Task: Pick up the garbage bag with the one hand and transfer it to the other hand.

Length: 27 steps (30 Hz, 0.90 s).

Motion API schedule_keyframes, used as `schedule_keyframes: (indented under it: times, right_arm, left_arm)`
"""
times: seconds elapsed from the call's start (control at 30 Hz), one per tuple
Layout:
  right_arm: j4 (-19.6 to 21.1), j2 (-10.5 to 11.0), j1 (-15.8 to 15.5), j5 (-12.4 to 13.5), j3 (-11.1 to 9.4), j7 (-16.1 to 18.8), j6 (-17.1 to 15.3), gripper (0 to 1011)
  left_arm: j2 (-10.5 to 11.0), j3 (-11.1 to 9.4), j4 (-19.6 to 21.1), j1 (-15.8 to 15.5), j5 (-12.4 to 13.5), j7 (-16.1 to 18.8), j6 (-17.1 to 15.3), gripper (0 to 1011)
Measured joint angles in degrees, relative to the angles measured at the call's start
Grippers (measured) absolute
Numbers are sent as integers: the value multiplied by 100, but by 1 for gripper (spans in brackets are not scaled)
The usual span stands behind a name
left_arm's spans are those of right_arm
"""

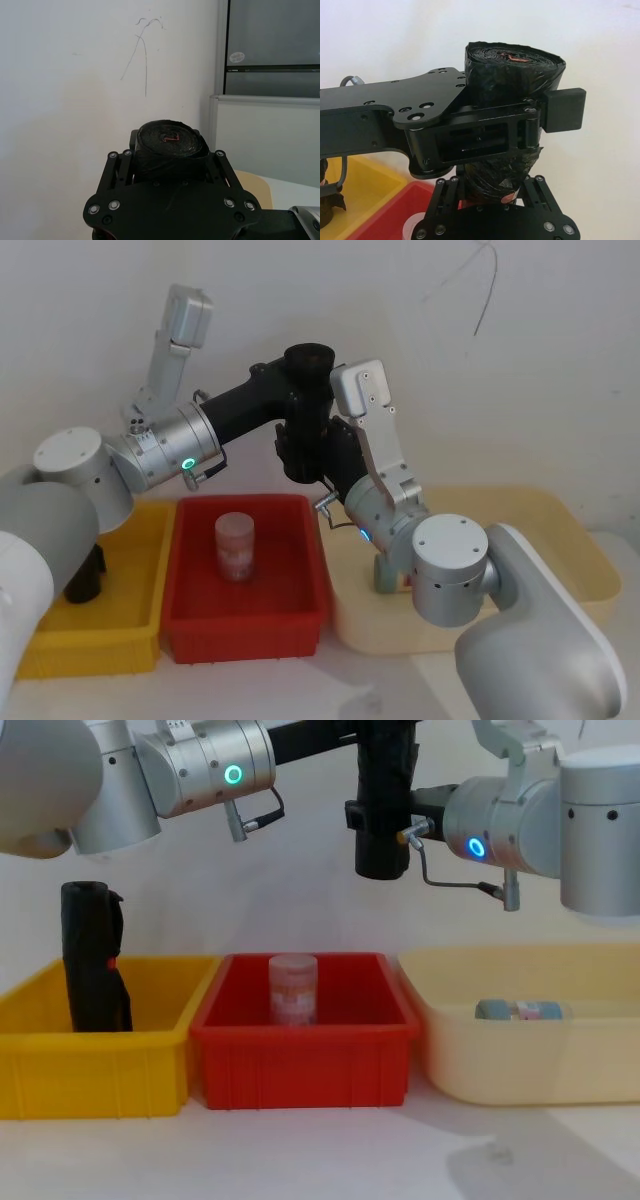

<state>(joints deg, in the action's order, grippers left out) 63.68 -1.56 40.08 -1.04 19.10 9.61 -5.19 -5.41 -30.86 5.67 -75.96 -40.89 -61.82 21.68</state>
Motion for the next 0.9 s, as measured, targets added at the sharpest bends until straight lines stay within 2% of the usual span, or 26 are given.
schedule_keyframes:
  times: [0.13,0.43,0.47,0.67,0.9]
  right_arm:
    - [-1,0,1,0,2,1,-2,505]
    - [-3,-3,1,-1,-2,1,-4,506]
    - [-4,-4,1,-3,-5,-3,-7,505]
    - [-42,-28,13,-42,-78,-145,-35,503]
    - [-129,-59,49,-113,-219,-434,-91,503]
  left_arm:
    - [-1,0,0,0,0,-1,0,552]
    - [0,0,0,-1,0,-1,0,810]
    - [0,0,0,0,0,-1,0,871]
    - [0,0,0,0,0,-1,0,1001]
    - [0,0,1,-1,0,0,0,1001]
